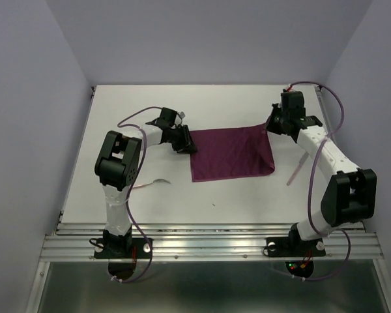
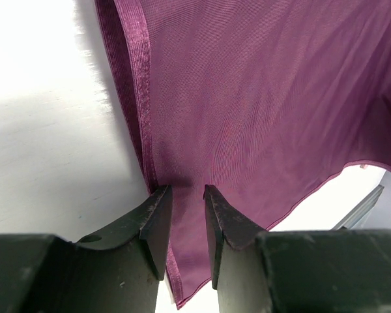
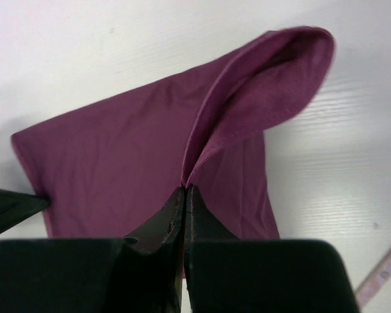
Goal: Fold the napkin into a case and place the utensils inside
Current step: Fold the rectangle-folded napkin at the center of the board.
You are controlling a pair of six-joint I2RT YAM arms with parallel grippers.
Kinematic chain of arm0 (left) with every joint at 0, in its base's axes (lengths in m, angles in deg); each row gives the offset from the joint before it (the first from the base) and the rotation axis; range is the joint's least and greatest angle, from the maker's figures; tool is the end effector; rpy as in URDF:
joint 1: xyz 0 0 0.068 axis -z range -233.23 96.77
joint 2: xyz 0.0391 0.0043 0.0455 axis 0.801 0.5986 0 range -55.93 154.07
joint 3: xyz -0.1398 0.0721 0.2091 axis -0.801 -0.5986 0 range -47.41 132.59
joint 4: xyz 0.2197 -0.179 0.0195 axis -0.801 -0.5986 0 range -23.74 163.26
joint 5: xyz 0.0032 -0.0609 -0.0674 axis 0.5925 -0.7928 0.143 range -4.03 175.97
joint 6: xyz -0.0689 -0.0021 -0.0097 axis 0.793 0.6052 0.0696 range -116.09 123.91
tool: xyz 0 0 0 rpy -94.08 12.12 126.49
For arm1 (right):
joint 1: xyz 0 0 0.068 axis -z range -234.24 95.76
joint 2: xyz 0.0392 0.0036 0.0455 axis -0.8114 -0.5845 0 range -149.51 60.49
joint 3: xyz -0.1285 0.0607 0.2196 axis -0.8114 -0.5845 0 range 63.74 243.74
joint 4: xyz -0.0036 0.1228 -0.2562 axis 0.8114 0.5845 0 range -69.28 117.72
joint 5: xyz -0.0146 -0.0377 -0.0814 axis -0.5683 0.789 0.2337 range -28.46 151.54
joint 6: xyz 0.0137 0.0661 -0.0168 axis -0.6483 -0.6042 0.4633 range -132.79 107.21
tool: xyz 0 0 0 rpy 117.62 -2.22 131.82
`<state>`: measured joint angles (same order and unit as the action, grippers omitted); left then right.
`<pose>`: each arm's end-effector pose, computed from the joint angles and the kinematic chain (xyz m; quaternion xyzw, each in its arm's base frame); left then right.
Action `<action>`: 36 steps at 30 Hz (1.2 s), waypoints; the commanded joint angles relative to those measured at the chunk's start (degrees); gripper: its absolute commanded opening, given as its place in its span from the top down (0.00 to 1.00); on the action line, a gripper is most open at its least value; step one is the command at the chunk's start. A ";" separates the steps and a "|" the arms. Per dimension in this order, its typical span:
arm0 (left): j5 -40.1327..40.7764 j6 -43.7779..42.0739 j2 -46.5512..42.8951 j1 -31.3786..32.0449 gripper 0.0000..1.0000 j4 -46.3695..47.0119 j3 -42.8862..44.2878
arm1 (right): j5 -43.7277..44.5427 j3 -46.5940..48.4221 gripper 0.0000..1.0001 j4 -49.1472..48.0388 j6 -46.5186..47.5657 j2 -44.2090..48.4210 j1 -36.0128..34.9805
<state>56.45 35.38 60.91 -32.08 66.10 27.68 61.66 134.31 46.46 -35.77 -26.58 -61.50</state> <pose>0.4148 -0.1904 0.1116 0.0076 0.9099 -0.3643 0.1985 0.3757 0.0479 0.2589 0.1255 0.9058 0.1048 0.3910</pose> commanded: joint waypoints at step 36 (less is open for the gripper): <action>4.11 -3.34 -9.78 -0.23 0.61 -5.85 -0.91 | -8.21 20.40 0.99 3.00 -1.80 -21.04 -22.96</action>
<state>58.63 33.74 56.38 -31.84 61.38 27.92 54.65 151.16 49.04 -38.07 -47.62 -83.27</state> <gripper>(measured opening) 0.386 0.020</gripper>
